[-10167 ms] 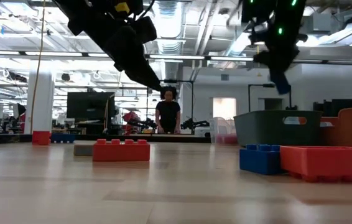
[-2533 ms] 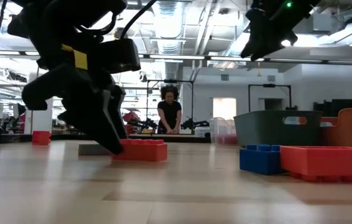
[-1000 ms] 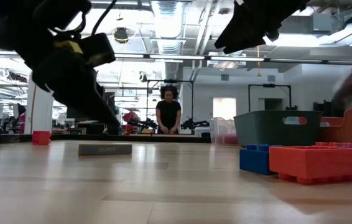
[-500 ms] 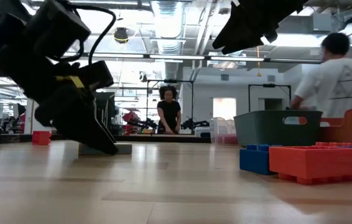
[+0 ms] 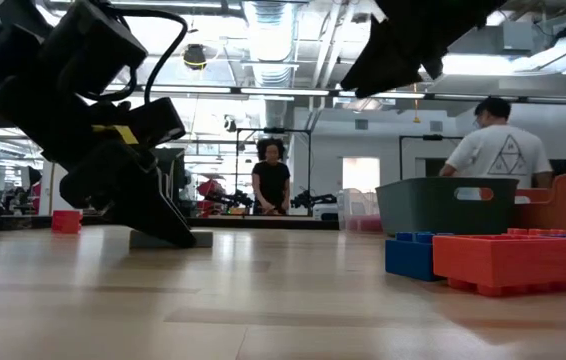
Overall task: Sort blocks
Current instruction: Put the brown block into the blue bin
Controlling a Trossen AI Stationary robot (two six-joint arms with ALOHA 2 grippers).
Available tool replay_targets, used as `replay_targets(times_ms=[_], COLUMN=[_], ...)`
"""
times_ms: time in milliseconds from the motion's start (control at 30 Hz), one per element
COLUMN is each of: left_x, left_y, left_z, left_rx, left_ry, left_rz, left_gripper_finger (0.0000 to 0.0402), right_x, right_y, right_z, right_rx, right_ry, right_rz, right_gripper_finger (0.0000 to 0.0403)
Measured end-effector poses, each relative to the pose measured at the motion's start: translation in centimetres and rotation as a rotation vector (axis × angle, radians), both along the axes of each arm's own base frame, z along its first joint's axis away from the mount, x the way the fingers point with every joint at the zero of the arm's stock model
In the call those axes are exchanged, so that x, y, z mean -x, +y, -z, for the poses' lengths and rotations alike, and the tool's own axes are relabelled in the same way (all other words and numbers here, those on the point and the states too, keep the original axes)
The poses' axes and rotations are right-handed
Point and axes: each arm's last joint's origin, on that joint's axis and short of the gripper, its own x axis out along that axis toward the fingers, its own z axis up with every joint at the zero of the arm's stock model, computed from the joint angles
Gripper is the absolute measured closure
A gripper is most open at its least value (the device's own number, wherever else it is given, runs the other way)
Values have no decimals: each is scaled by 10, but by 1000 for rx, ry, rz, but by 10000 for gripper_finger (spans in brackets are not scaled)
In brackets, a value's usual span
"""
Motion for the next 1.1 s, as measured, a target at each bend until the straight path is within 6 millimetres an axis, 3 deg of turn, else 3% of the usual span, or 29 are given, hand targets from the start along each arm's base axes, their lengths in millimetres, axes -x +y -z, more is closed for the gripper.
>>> replay_targets(times_ms=[167,267,500,700,800,1100], left_x=[-1,-3,-2,0,1,1], left_y=[1,3,21,46,55,58], left_z=[-5,-19,-61,-87,-95,-98], left_rx=[-37,-94,-110,50,145,259], left_ry=[-14,-52,-202,-329,-382,-399], left_rz=[57,107,133,184,221,283], left_gripper_finger=[302,302,302,300,300,298], right_x=[-11,-22,-40,-59,-71,-92], right_y=[3,7,42,45,40,28], right_z=[18,29,40,65,70,56], right_rx=[-53,-42,374,834,907,986], right_ry=[22,38,96,282,280,237], right_rz=[-28,-104,-423,-601,-587,-557], right_gripper_finger=[159,159,159,159,159,159])
